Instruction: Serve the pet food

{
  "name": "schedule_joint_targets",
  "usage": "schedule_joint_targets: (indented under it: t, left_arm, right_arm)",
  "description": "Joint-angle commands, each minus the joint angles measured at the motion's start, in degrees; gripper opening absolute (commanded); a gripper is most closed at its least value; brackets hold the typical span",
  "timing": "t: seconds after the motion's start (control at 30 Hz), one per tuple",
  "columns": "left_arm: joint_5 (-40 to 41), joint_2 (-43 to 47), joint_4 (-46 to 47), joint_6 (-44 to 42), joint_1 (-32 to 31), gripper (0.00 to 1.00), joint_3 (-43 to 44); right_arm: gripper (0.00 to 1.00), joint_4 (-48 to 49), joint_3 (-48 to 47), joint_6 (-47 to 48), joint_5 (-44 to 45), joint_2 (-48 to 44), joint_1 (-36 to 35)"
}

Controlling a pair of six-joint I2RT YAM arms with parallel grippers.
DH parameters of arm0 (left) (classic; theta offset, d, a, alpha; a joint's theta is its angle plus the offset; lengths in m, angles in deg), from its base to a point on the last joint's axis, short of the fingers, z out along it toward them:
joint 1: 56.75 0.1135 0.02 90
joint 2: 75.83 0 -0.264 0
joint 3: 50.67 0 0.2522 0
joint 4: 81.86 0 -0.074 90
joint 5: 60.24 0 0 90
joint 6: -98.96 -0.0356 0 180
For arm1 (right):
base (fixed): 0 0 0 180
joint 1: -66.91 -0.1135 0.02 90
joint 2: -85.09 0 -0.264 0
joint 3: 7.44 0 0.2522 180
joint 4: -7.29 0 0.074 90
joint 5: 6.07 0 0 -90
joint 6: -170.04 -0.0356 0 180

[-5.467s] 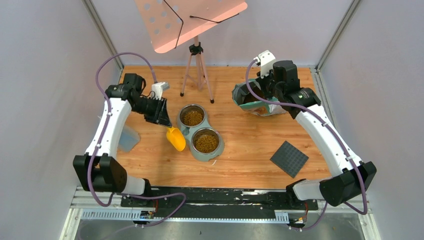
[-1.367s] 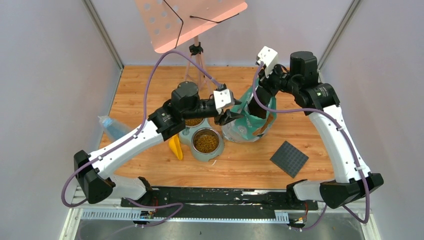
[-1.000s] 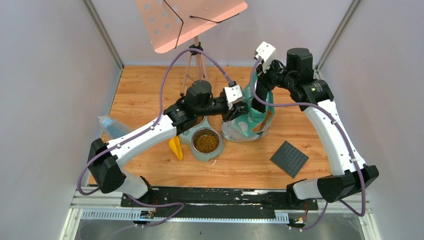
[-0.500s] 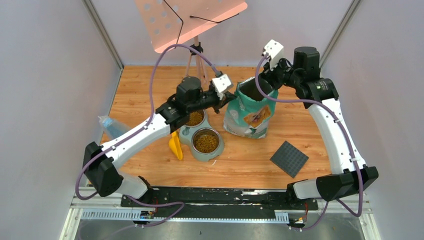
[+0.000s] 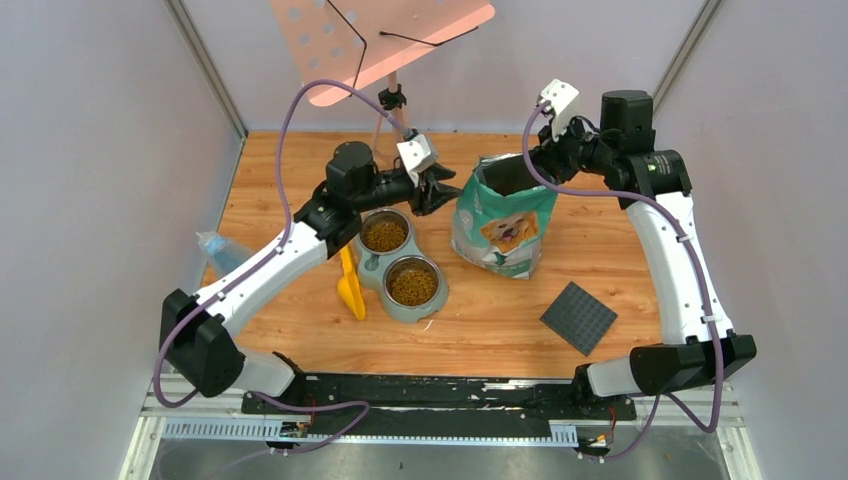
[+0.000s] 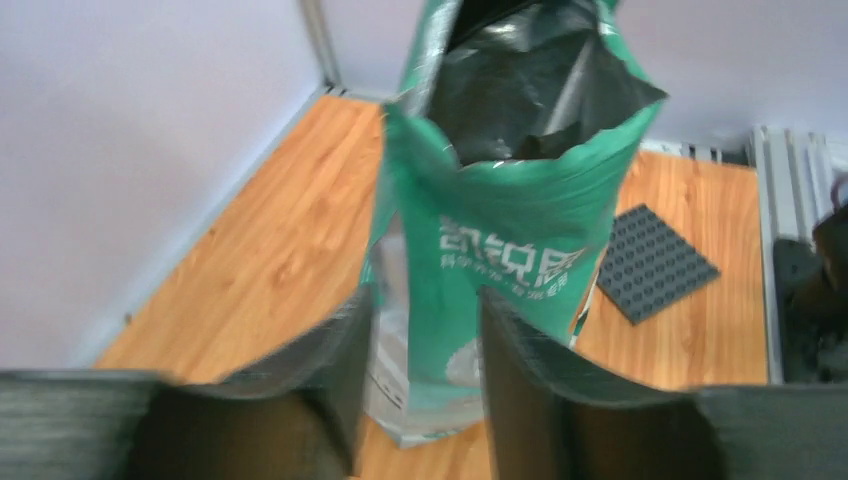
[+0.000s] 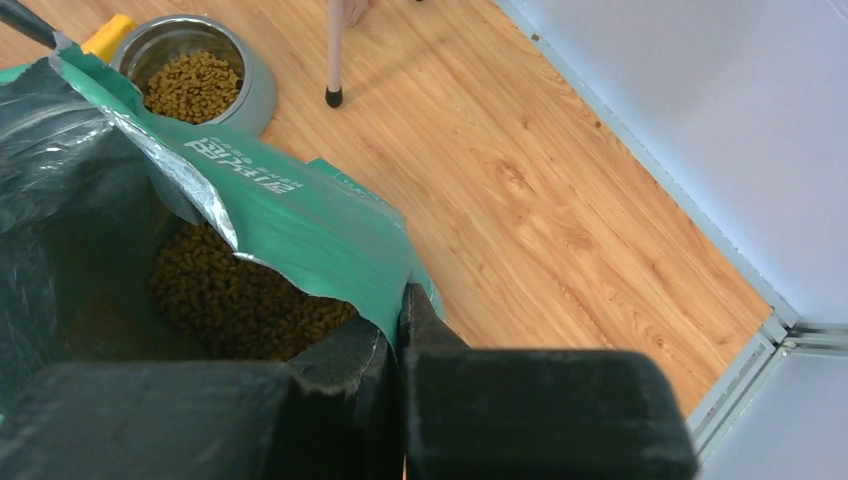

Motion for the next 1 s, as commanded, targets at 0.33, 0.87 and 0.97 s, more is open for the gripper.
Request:
schedule_joint_targets:
  t: [0.33, 0.87, 0.97]
  left_arm:
    - [-24.69, -16.01, 0.16, -2.26, -0.30, 0.43, 16.06]
    - [-9.58, -11.38, 7.97, 11.90, -0.05, 0.00, 8.44]
    - [-7.12, -11.64, 8.00, 13.23, -0.03, 0.00, 7.83]
  right_arm:
    - [0.07, 0.75, -4.07, 0.30, -7.47, -0.53, 0.47]
    - [0.57, -15.61, -13.75, -4.23, -13.98, -2.32, 1.78]
    - [0.63, -15.73, -9.51, -4.52, -15.04, -5.76, 3.31]
